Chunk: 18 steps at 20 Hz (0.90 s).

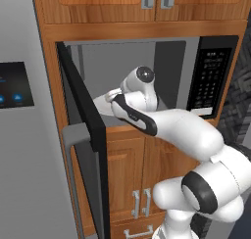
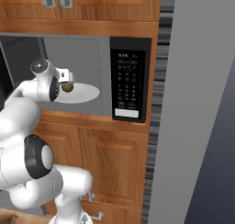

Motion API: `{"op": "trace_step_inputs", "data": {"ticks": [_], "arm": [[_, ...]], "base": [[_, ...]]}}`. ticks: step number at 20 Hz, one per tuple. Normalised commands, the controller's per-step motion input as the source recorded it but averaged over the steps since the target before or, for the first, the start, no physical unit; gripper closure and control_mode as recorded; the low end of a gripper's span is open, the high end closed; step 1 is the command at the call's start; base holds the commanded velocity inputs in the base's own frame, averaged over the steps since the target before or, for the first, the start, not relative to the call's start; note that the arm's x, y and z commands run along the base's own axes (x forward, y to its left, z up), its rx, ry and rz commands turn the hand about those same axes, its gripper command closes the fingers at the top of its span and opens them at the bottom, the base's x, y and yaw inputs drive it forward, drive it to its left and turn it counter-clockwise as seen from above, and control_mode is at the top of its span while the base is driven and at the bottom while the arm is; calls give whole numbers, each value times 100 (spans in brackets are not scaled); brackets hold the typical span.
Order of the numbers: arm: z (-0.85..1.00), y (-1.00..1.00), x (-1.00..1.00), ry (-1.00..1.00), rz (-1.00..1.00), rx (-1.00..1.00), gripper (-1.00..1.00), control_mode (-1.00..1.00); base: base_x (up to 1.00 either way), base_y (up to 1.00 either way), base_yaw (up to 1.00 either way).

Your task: Retrieve the reheated potato from the microwave, then place the potato, cheese, and condiment on the cutting board.

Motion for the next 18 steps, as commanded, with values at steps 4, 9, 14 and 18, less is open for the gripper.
{"op": "trace_step_inputs", "data": {"ticks": [4,9,14,18], "arm": [[-18,2,23,6,0,0,-100,-100],[-7,0,29,2,0,0,-100,-100],[-5,0,21,3,0,2,-100,-100],[-18,3,17,8,0,3,-100,-100]], "base": [[0,0,0],[0,0,0],[0,0,0],[0,0,0]]}}
